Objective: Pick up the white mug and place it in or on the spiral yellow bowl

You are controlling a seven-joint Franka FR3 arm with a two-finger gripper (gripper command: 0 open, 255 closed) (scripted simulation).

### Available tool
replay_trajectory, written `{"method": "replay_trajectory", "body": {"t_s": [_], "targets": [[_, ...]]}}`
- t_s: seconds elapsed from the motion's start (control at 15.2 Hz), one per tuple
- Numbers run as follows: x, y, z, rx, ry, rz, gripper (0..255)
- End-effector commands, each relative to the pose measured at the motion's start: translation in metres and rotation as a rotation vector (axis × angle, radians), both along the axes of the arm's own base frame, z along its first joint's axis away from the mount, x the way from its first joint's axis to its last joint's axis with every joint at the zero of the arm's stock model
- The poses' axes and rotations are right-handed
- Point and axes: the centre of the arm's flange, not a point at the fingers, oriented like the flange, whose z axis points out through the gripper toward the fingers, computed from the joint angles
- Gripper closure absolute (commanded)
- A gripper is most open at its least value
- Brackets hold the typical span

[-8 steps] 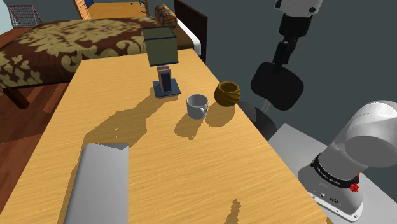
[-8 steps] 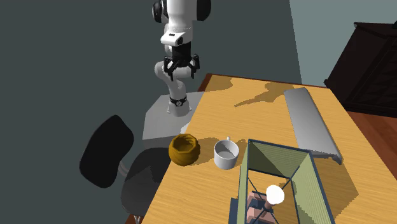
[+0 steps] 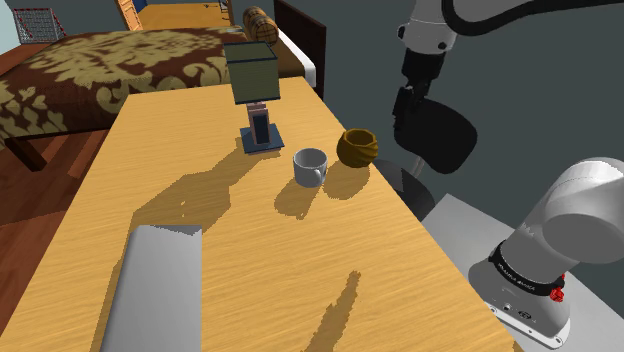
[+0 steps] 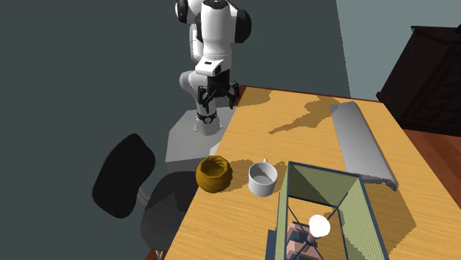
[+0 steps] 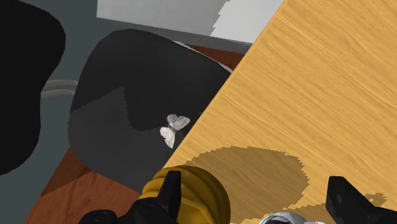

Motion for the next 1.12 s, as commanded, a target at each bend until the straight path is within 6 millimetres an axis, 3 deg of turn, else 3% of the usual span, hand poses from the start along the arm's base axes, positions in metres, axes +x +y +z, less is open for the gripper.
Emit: {"method": "replay_trajectory", "body": {"t_s": [0.0, 1.06], "targets": [[0.02, 0.004, -0.014, 0.009, -0.012, 0.004, 0], [0.172, 0.057, -0.133, 0.075, -0.082, 0.038, 0]]}}
